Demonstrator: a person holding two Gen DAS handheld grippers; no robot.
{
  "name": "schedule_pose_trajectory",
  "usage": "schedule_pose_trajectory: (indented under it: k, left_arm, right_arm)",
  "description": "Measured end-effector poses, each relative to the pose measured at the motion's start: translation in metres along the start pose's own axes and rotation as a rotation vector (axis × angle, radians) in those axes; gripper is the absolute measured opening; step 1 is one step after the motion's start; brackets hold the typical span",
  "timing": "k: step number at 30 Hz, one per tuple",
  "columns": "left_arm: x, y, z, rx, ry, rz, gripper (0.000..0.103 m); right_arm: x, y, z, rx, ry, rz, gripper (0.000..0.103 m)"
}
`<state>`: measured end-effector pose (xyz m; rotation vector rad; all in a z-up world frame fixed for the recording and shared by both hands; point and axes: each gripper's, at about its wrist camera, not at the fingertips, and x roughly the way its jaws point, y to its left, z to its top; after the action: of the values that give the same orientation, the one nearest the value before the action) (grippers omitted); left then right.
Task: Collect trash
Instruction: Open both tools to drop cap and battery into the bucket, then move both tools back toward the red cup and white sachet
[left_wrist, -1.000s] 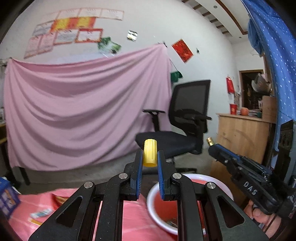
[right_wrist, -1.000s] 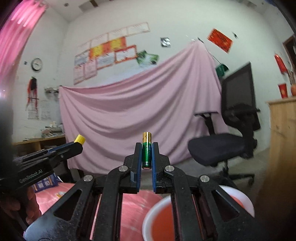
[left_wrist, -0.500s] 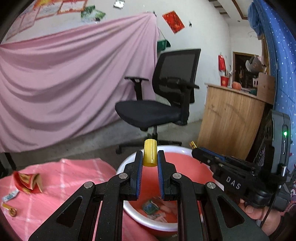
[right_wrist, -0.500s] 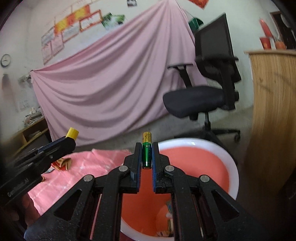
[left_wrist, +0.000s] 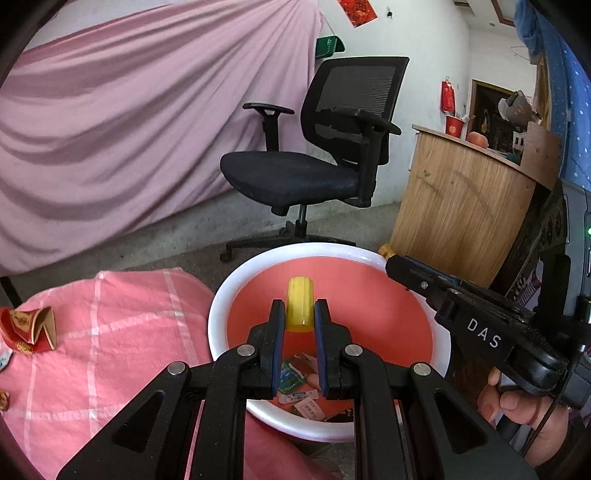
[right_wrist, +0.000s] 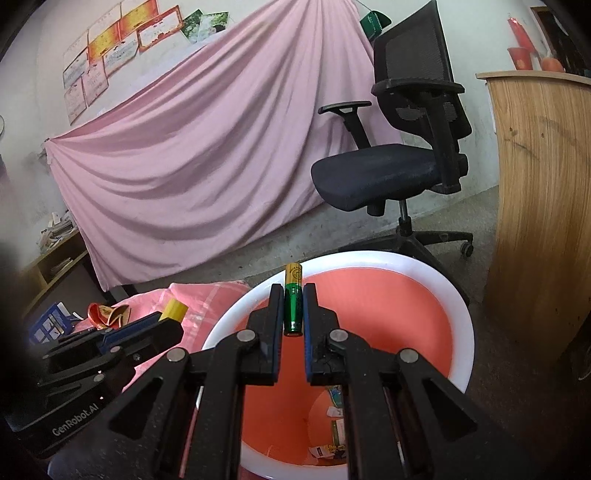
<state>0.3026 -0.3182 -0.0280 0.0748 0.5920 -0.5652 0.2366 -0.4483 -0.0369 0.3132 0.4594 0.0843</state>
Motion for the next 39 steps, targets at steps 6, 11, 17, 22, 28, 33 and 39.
schedule_pose_trajectory:
  k: [6, 11, 17, 22, 28, 33, 39]
  left_arm:
    - [0.006, 0.009, 0.001, -0.04, 0.039, -0.011, 0.013]
    - [0.007, 0.017, 0.002, -0.072, 0.058, -0.006, 0.013]
    - [-0.012, 0.031, 0.006, -0.107, 0.009, 0.036, 0.019]
    - [-0.037, 0.052, 0.006, -0.142, -0.042, 0.09, 0.024]
    - [-0.08, 0.081, 0.008, -0.193, -0.132, 0.184, 0.037]
    - [-0.117, 0.11, 0.007, -0.235, -0.209, 0.264, 0.044]
    - [-0.163, 0.143, -0.004, -0.27, -0.312, 0.371, 0.069]
  right_arm:
    - [0.003, -0.003, -0.001, 0.005, 0.016, -0.01, 0.029]
    - [0.004, -0.001, 0.0, 0.002, 0.02, -0.012, 0.029]
    - [0.004, 0.004, 0.005, -0.005, 0.007, -0.01, 0.03]
    - [0.002, 0.023, 0.012, -0.035, -0.016, 0.007, 0.032]
    - [-0.001, 0.055, 0.021, -0.075, -0.065, 0.049, 0.05]
    - [-0.005, 0.089, 0.027, -0.121, -0.13, 0.093, 0.063]
    - [-0.008, 0.128, 0.03, -0.168, -0.218, 0.145, 0.082]
